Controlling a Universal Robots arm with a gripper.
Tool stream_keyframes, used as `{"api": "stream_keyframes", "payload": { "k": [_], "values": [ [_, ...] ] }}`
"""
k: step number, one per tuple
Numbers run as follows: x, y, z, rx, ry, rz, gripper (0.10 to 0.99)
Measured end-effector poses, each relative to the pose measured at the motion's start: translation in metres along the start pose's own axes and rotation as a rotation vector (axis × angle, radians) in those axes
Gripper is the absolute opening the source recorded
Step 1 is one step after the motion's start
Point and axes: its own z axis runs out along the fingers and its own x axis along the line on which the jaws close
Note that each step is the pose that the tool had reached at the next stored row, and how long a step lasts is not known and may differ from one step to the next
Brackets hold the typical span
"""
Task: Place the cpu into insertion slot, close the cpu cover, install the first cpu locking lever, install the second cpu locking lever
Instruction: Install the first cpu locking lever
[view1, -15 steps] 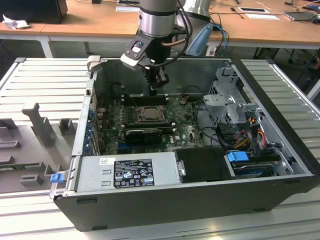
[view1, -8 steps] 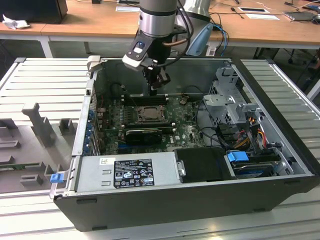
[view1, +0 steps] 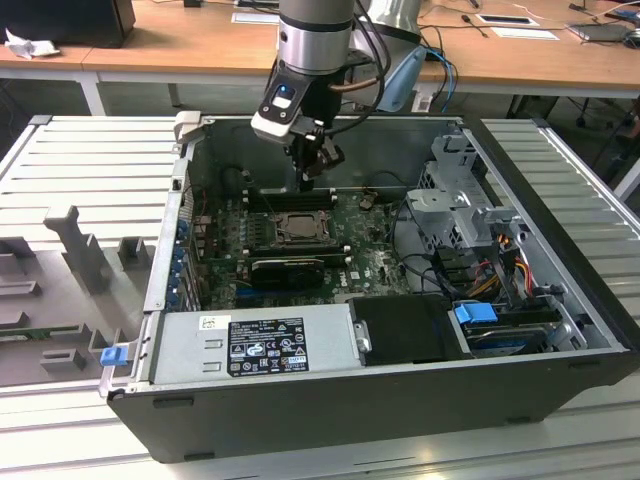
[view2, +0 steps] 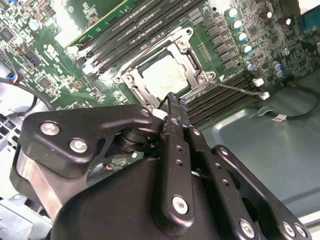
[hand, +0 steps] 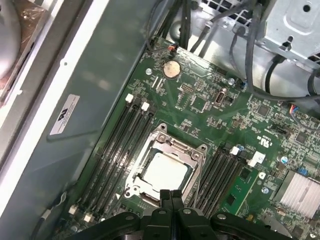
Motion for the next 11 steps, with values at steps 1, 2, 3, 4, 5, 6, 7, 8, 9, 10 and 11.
{"api": "stream_keyframes", "payload": {
  "k": [1, 2, 3, 4, 5, 6, 7, 8, 9, 10, 11],
  "values": [
    [0.0, 0.0, 0.0, 0.0, -0.0001, -0.007, 0.106],
    [0.0, 0.0, 0.0, 0.0, -0.0001, -0.02, 0.106],
    [0.0, 0.0, 0.0, 0.0, -0.0003, -0.032, 0.106],
    [0.0, 0.0, 0.0001, 0.0, -0.0003, -0.051, 0.106],
    [0.0, 0.0, 0.0, 0.001, -0.0006, -0.079, 0.106],
    [0.0002, -0.0004, 0.0, 0.001, -0.001, -0.138, 0.106],
    [0.0004, -0.0007, 0.0, 0.001, -0.0011, -0.149, 0.106],
    [0.0005, -0.0008, 0.0001, 0.001, -0.0012, -0.158, 0.106],
    [0.0006, -0.0011, 0.0002, 0.001, -0.0013, -0.177, 0.106],
    [0.0006, -0.0011, 0.0004, 0.001, -0.0015, -0.215, 0.106],
    [0.0007, -0.0012, 0.0004, 0.002, -0.0017, -0.24, 0.106]
  ]
}}
